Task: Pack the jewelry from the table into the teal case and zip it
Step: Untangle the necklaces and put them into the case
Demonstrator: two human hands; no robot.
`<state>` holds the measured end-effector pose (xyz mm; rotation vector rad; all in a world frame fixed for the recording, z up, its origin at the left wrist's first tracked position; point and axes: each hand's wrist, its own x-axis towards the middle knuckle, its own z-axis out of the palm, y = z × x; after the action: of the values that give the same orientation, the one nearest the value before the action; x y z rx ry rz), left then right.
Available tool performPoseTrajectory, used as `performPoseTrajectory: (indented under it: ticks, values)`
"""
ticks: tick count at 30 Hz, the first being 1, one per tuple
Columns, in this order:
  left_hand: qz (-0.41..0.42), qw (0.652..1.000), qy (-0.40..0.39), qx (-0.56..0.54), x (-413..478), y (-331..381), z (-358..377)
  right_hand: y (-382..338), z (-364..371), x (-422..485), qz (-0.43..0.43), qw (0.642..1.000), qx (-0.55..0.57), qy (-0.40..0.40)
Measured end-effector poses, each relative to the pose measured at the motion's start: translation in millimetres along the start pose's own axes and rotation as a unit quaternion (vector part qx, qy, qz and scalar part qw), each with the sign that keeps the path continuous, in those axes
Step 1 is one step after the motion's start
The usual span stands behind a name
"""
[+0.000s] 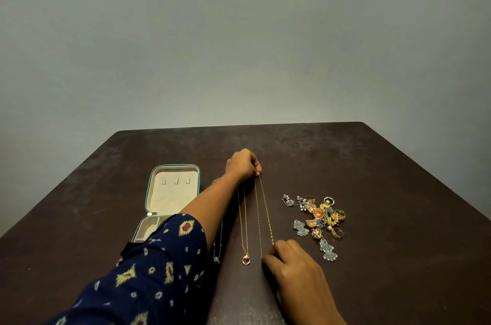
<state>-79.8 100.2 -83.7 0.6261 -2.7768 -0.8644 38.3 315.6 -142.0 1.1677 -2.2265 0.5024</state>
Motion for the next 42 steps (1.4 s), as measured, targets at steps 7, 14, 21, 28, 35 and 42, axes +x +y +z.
performPoseTrajectory:
  ticks: [7, 14, 21, 28, 35, 42]
  values:
    - [0.008, 0.999, 0.035, 0.025, -5.3, 3.7, 3.1, 2.9, 1.1, -0.4, -0.013, 1.000, -0.007, -0.006]
    - [0.012, 0.990, 0.125, -0.067, -27.3, 8.7, -13.7, 5.9, -3.7, 1.7, -0.024, 1.000, -0.002, -0.011]
    - [0.066, 0.949, 0.229, -0.205, -100.0, 5.0, -42.4, 7.1, -11.1, 3.0, -0.029, 0.999, 0.014, -0.041]
    - [0.033, 0.878, 0.352, -0.323, -184.7, -48.5, -59.4, 2.4, -20.7, 2.3, -0.066, 0.997, -0.032, -0.035]
    - [-0.064, 0.855, 0.414, -0.305, -234.5, -110.3, -59.2, -11.7, -28.6, -0.1, -0.159, 0.984, -0.080, -0.003]
    - [-0.094, 0.875, 0.367, -0.302, -247.4, -129.6, -48.9, -46.5, -22.1, -5.6, -0.230, 0.971, -0.059, 0.010]
